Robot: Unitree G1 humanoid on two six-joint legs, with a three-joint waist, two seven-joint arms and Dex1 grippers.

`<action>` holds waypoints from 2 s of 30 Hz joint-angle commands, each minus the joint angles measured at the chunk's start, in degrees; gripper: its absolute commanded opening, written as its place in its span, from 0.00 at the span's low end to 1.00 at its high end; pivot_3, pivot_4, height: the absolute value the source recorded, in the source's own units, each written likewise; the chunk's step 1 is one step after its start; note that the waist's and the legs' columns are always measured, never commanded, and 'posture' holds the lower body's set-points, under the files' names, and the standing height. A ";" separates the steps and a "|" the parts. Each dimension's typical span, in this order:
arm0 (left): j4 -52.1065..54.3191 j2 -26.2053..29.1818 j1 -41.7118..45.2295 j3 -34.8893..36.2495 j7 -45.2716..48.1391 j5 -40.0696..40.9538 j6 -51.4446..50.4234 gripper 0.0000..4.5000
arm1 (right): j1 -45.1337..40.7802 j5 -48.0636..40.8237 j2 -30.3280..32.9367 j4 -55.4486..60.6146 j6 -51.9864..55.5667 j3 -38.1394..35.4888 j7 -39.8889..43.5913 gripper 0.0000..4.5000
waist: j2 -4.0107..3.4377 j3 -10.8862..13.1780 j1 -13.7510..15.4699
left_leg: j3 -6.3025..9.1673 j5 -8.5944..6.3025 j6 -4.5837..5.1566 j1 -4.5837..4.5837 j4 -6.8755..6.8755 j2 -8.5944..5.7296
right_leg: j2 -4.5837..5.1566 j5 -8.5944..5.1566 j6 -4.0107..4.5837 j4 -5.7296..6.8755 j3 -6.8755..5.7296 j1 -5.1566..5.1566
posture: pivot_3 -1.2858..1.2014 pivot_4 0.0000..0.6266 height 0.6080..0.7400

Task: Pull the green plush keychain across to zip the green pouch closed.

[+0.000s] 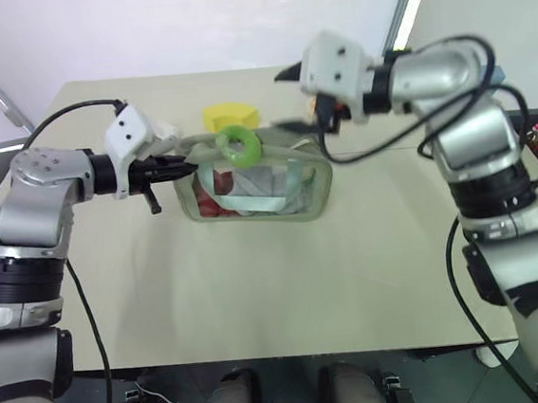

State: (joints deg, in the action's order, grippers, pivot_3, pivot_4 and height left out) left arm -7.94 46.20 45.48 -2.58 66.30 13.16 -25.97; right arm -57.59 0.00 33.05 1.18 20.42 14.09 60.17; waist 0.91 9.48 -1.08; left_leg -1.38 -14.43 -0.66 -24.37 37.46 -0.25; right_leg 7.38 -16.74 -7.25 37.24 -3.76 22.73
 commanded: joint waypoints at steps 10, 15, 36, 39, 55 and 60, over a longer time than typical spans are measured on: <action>0.47 0.06 1.22 -0.38 0.67 0.10 0.08 0.00 | 1.22 8.22 -5.89 -1.43 -11.76 6.24 -7.29 0.99 | 0.00 0.00 -0.05 | 0.02 0.00 -0.01 -0.01 0.00 0.00 | 0.00 0.00 0.00 -0.01 0.00 0.01 | 0.52 0.24 1.00; 0.71 0.08 1.11 -0.23 0.49 0.16 0.02 0.00 | -1.75 8.54 -7.88 -5.30 -13.00 5.47 -8.40 0.99 | 0.00 0.00 -0.02 | 0.03 0.01 -0.01 -0.01 0.01 0.00 | 0.00 0.00 0.00 -0.01 0.01 0.01 | 0.52 0.24 1.00; -0.02 -0.20 0.75 -0.06 -0.07 -0.02 0.92 0.00 | -5.12 -7.45 -2.07 -3.28 14.42 -13.41 -12.36 0.01 | 0.00 0.00 0.55 | 0.01 0.00 -0.01 -0.01 0.00 0.00 | 0.00 0.00 0.00 -0.01 0.00 -0.02 | 0.52 0.24 1.00; 0.32 0.14 0.12 0.19 -0.01 0.00 1.07 0.00 | 0.27 -4.93 4.35 -0.43 13.39 -12.48 -12.27 0.01 | 0.02 -0.01 0.67 | 0.02 -0.02 0.04 -0.03 0.02 -0.05 | 0.01 0.00 0.00 -0.08 0.00 -0.10 | 0.52 0.24 1.00; -1.98 -0.92 2.12 -1.16 0.48 -0.49 1.32 0.00 | 27.40 -3.65 -1.74 6.08 18.31 -11.39 -25.74 0.01 | 0.01 -0.02 0.26 | -0.07 -0.03 0.06 0.04 0.01 0.00 | -0.01 0.00 0.00 -0.06 0.07 -0.09 | 0.52 0.24 1.00; -1.64 -0.98 2.03 -1.15 0.50 -0.43 1.22 0.00 | 29.49 -2.24 -6.67 4.42 16.98 -6.17 -26.13 0.01 | 0.02 -0.03 0.41 | -0.01 -0.03 0.05 0.03 0.03 -0.02 | -0.01 0.00 0.00 -0.07 0.07 -0.13 | 0.52 0.24 1.00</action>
State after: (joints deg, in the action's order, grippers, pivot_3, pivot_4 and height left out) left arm -10.19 44.83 47.28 -3.78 66.73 12.99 -25.30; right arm -29.35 -2.77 26.14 5.37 38.35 5.59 33.20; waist 0.93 9.46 -0.67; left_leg -1.39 -14.46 -0.61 -24.34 37.51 -0.27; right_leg 7.37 -16.74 -7.25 37.15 -3.69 22.58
